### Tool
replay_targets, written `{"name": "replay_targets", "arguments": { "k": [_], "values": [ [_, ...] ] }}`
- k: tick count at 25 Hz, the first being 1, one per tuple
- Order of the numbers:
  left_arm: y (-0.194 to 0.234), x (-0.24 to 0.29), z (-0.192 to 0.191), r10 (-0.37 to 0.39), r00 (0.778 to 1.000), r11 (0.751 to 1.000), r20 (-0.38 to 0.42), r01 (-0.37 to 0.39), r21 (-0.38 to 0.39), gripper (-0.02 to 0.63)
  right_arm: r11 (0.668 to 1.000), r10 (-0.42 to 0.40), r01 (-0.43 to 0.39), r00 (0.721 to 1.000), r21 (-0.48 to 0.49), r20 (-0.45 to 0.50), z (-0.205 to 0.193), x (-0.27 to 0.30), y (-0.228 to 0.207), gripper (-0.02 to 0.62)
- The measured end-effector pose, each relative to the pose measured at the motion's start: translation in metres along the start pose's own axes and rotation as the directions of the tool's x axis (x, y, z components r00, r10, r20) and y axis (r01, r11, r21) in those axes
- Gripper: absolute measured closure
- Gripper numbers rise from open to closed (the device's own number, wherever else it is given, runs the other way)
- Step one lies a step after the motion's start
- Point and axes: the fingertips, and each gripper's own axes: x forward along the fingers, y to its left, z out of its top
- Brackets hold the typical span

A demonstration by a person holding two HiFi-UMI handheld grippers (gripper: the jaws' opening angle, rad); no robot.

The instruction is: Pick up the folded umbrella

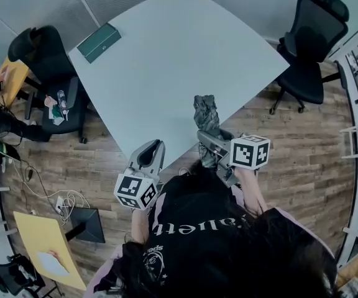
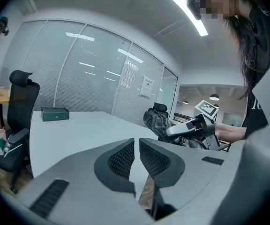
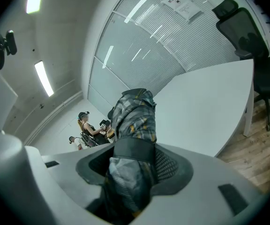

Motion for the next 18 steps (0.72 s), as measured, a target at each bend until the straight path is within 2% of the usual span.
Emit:
{"name": "replay_targets", "arguments": {
  "k": [18],
  "values": [
    [-0.0079, 0.0093, 0.0033, -0.023, 1.000, 0.999, -0.007, 0.023, 0.022, 0.555, 1.000, 0.007, -0.007, 1.000, -0.002, -0.014, -0.0014, -0.0020, -0.0015, 0.364]
  ]
}}
